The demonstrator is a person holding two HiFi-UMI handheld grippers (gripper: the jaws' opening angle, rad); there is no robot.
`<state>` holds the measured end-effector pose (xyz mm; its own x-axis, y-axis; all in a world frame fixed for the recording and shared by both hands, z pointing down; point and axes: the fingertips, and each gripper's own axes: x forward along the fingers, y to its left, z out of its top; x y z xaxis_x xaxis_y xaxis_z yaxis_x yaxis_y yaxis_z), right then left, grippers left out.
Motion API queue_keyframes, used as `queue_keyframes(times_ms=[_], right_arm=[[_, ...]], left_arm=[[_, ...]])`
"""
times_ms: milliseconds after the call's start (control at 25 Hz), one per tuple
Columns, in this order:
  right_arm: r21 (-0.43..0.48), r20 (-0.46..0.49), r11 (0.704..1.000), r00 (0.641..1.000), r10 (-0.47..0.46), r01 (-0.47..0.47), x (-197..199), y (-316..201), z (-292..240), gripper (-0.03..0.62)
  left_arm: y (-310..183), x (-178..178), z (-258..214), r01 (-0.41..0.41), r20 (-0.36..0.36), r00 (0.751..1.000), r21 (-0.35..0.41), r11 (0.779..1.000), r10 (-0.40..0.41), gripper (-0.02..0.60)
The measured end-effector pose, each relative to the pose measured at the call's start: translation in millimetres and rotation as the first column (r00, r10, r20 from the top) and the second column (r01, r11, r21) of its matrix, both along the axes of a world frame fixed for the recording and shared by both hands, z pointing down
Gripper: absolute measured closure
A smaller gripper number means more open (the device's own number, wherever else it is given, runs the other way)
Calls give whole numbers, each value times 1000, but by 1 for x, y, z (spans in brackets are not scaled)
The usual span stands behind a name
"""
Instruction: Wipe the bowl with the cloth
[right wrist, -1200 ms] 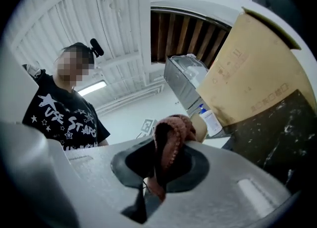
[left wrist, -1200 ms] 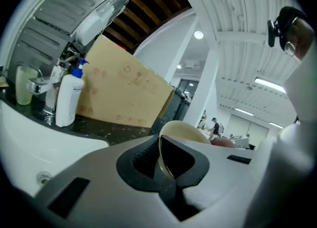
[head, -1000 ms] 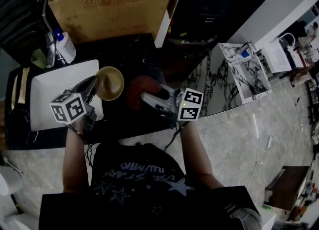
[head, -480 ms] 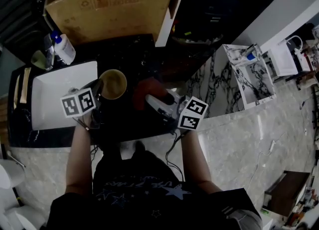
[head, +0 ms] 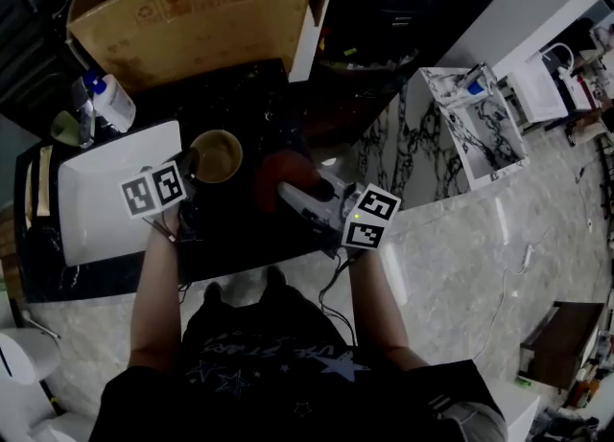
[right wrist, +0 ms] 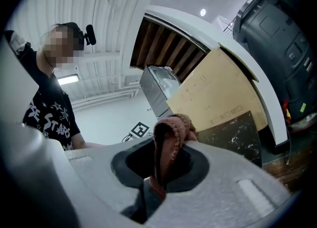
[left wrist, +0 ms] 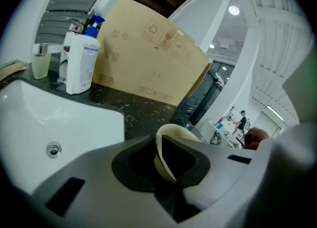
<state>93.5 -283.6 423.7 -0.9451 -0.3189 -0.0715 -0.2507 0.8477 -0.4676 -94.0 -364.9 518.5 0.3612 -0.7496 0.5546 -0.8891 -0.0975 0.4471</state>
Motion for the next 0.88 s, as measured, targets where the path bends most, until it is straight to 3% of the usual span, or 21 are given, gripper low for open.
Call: queue_keyframes(times_ms=[200, 320, 520, 720, 880], right_arm=[[14, -29, 999, 998, 49, -48, -14, 11, -5, 548], [21, -43, 995, 994, 101, -100, -22, 19, -9, 548], [25, -72, 983, 981, 181, -179, -41, 38, -13, 548], [36, -106, 963, 957, 269, -267, -65, 67, -15, 548], [40, -122, 941, 933, 339, -337, -92, 91, -12, 548]], left_arm=[[1, -3, -8, -51, 14, 999, 57, 997, 50, 557], [6, -6, -16, -91, -32, 995, 83, 992, 94, 469], [29, -20, -28, -168, -12, 985, 131, 977, 171, 469], [63, -39, -38, -262, -19, 963, 190, 946, 271, 469], [86, -69, -40, -285, -34, 953, 224, 932, 300, 471]])
